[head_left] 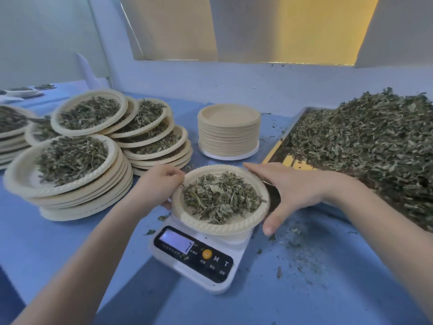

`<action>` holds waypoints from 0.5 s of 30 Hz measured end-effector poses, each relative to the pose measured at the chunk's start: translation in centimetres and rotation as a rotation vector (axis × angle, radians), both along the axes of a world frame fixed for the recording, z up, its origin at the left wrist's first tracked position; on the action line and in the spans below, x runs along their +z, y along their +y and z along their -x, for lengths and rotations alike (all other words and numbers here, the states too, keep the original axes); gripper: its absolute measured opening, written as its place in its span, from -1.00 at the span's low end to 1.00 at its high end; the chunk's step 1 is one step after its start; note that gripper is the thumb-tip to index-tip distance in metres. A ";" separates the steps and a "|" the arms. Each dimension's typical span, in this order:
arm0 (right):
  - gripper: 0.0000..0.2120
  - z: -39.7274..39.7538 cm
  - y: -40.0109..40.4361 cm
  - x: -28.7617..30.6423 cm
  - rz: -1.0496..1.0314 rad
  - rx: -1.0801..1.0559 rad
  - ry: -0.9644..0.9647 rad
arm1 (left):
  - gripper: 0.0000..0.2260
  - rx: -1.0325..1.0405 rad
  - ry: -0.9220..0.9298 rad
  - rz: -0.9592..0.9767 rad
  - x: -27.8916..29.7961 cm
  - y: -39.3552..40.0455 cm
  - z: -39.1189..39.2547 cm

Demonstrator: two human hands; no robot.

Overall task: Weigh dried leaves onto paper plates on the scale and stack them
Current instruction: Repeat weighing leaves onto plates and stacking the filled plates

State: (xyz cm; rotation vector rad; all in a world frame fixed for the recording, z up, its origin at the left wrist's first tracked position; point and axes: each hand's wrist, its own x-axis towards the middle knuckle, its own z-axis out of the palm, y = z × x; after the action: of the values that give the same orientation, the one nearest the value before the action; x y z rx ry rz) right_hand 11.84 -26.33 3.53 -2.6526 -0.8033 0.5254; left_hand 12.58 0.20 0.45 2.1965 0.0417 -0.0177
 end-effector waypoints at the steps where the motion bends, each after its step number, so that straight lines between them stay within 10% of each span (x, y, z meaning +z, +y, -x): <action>1: 0.05 -0.3 0.2 -0.2 0.001 0.020 -0.060 | -0.82 0.004 0.013 0.005 0.1 -0.1 0.2; 8: 0.35 -2.2 1.3 0.7 -0.158 -0.017 -0.024 | -0.80 0.106 -0.092 -0.008 2.1 0.9 1.1; 15: -0.02 -4.1 7.7 5.4 -0.412 -0.011 -0.130 | -0.83 0.332 -0.210 0.003 7.0 7.6 1.7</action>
State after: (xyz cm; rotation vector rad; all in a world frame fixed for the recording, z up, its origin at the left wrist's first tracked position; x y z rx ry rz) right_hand 15.96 -18.64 8.97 -2.3234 -0.8302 0.1606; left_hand 10.88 7.78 7.40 2.1515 0.2869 0.3973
